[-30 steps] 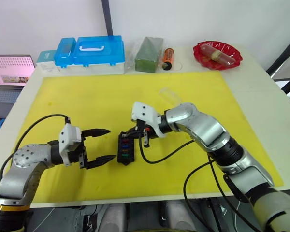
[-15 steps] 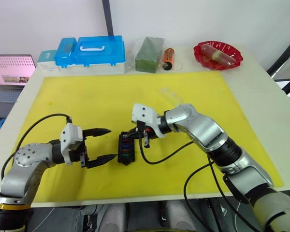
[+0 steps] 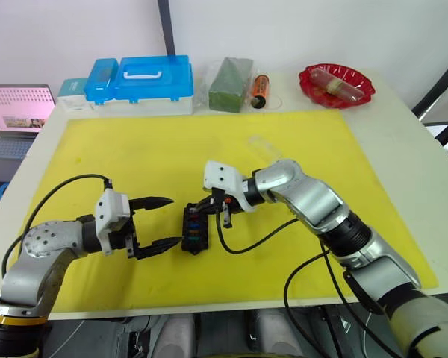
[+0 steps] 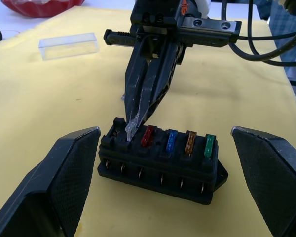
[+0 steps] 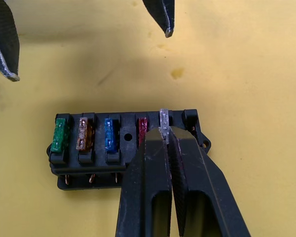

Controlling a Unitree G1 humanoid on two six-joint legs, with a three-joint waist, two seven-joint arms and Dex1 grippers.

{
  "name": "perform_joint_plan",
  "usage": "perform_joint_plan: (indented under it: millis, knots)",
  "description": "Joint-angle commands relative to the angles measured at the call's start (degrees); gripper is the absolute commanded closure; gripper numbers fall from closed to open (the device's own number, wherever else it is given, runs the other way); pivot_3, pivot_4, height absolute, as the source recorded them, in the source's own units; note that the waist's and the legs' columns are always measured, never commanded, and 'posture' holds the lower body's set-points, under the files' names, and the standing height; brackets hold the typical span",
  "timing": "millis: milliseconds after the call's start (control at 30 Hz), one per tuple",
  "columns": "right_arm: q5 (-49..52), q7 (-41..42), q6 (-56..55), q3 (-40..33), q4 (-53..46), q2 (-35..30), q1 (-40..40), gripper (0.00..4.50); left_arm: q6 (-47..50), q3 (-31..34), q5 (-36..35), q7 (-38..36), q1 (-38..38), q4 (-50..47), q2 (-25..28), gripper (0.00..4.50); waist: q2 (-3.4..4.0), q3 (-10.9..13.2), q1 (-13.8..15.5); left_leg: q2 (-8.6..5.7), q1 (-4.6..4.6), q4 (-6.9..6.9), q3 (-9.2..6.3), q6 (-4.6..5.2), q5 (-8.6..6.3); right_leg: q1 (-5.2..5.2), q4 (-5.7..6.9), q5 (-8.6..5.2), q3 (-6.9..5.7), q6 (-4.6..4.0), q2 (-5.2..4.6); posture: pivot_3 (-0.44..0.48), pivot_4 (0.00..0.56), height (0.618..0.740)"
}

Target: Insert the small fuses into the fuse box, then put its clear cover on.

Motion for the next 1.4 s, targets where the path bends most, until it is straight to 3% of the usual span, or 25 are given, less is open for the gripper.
perform_joint_plan:
  millis: [33, 300, 1400]
  knots:
    - [-0.6, 0.3, 0.5, -0.4, -0.4, -0.2, -0.6, 4.47, -0.1, 0.7, -0.5, 0.0, -0.2, -1.8, 0.6, 0.00, 0.00, 0.0, 0.0, 0.00, 0.00, 0.00, 0.00, 0.00, 0.00, 0.00, 0.00, 0.00, 0.00, 0.00, 0.00, 0.000, 0.150, 0.740]
    - [2.7, 0.9, 4.6, -3.0, -4.4, 0.8, -1.4, 4.47, -0.5, 1.4, -0.6, -0.7, -0.3, -1.0, 1.3, 0.00, 0.00, 0.0, 0.0, 0.00, 0.00, 0.00, -0.01, 0.00, 0.00, 0.00, 0.00, -0.01, 0.00, -0.02, 0.00, 0.000, 0.150, 0.740]
    - [1.5, 1.4, 2.8, -1.8, -2.1, 0.2, -2.0, 4.47, -1.0, 0.4, 0.5, -0.8, -1.9, 0.3, 1.1, 0.00, 0.00, 0.0, 0.0, -0.01, 0.00, -0.01, -0.01, 0.00, 0.00, -0.01, 0.03, -0.01, -0.01, -0.02, 0.00, 0.000, 0.150, 0.740]
